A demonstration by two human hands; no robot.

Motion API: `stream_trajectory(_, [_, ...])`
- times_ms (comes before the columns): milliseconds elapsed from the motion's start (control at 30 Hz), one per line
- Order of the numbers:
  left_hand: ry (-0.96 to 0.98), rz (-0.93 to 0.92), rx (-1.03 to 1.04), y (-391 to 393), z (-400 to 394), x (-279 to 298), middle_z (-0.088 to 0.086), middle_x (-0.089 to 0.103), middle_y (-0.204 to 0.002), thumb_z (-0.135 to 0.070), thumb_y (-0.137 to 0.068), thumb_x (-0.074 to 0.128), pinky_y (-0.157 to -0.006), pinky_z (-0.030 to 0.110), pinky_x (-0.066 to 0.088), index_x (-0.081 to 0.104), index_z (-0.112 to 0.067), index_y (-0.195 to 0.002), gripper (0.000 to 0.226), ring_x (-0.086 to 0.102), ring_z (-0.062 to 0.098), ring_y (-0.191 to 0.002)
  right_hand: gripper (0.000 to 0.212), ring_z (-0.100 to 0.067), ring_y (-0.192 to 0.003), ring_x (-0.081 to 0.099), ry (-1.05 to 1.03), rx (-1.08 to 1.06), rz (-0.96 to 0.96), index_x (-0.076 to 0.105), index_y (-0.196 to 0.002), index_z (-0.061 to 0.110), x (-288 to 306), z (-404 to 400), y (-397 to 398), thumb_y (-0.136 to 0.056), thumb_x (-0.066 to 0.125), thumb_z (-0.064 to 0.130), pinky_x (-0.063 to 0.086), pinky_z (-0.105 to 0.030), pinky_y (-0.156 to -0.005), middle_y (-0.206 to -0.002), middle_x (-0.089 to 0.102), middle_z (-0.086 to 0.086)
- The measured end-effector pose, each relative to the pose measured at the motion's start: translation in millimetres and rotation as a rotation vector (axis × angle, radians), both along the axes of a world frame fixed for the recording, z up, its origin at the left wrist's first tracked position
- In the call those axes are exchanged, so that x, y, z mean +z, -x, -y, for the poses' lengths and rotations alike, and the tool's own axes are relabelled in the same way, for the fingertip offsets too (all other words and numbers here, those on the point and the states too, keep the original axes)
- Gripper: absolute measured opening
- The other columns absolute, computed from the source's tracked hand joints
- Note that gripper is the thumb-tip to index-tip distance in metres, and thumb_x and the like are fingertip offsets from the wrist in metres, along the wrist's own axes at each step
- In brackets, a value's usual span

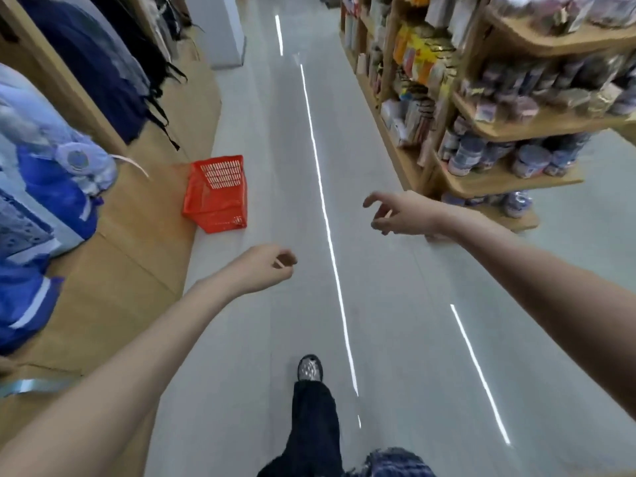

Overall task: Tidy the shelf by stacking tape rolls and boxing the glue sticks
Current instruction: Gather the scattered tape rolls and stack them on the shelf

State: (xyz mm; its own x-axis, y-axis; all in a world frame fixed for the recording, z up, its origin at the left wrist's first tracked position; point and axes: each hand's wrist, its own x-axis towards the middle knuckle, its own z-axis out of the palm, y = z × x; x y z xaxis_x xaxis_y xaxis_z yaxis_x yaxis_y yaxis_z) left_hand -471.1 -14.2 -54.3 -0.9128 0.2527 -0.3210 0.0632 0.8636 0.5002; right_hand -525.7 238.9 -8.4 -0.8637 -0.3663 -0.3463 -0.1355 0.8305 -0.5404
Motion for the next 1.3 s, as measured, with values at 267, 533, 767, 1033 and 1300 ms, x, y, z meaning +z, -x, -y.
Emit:
stream_trajectory(267, [-0.061,-0.088,0.062,293,43,42,0.003,0.065,-0.109,-0.013,-0.088,0.056,-0.082,0.018,0.039,0.065,-0.012,-0.109,0.022,0.060,0.017,-0.100,0.045,-0.021,-0.087,0.062,0.043,-0.132,-0.130,0.036,-0.133,0.015,47,19,264,-0.092,0.053,0.018,0.050,-0.030,-0.078,-0.106,0.064,-0.007])
stream_trajectory(533, [-0.044,-0.127,0.040,565,17,38,-0.005,0.058,-0.097,-0.016,-0.089,0.053,-0.078,0.019,0.037,0.064,-0.016,-0.107,0.021,0.053,0.010,-0.089,0.047,-0.024,-0.107,0.056,0.004,-0.196,-0.220,0.038,-0.134,0.012,38,-6,518,-0.090,0.055,0.019,0.043,-0.030,-0.090,-0.121,0.058,-0.010])
stream_trajectory(767, [-0.054,-0.195,0.124,786,18,68,-0.009,0.059,-0.086,-0.017,-0.088,0.051,-0.069,0.021,0.039,0.062,-0.025,-0.098,0.017,0.056,0.012,-0.087,0.040,-0.025,-0.107,0.055,0.028,-0.241,-0.333,0.045,-0.128,0.007,61,-4,766,-0.090,0.055,0.016,0.038,-0.024,-0.082,-0.122,0.057,-0.013])
stream_trajectory(1033, [0.125,-0.186,0.070,1037,54,46,0.003,0.061,-0.103,-0.017,-0.088,0.048,-0.080,0.026,0.043,0.063,-0.015,-0.111,0.027,0.058,0.022,-0.098,0.051,-0.020,-0.102,0.054,-0.056,-0.001,-0.281,0.032,-0.136,0.017,25,40,1020,-0.091,0.055,0.020,0.041,-0.027,-0.086,-0.123,0.054,-0.008])
stream_trajectory(1300, [0.119,-0.202,-0.089,1334,63,85,0.005,0.060,-0.118,-0.018,-0.091,0.049,-0.082,0.024,0.042,0.059,-0.013,-0.117,0.028,0.058,0.019,-0.101,0.039,-0.026,-0.105,0.057,-0.070,-0.190,-0.316,0.043,-0.129,0.011,75,19,1290,-0.092,0.053,0.015,0.044,-0.030,-0.088,-0.117,0.058,-0.011])
